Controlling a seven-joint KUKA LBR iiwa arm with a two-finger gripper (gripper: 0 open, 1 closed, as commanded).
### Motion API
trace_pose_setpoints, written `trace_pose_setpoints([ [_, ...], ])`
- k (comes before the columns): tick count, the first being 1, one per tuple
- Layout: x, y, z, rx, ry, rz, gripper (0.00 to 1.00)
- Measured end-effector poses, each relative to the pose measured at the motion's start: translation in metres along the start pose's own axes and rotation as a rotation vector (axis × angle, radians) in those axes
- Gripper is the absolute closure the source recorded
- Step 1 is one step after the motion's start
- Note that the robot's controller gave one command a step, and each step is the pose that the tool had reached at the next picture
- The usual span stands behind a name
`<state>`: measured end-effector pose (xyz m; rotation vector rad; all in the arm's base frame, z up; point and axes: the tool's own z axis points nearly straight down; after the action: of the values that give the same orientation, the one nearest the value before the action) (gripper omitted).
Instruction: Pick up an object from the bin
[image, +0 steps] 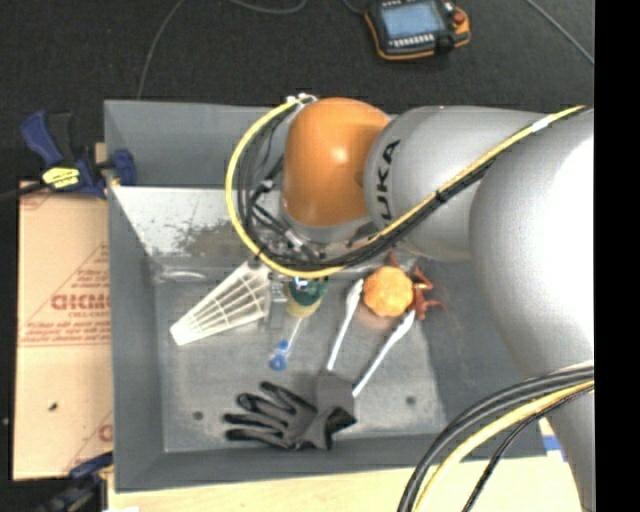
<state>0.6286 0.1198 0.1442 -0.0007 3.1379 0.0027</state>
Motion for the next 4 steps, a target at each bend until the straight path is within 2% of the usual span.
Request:
trace_pose_setpoints([
  [1, 0.003, 0.010, 0.074, 0.000, 0.000, -0.176, 0.00],
  [2, 0.008, 0.011, 0.006, -0.001, -0.004, -0.099, 0.00],
  [3, 0.003, 0.009, 0.062, 0.000, 0.001, -0.162, 0.00],
  [4, 0.010, 0.016, 0.068, 0.002, -0.015, -0.310, 0.00],
])
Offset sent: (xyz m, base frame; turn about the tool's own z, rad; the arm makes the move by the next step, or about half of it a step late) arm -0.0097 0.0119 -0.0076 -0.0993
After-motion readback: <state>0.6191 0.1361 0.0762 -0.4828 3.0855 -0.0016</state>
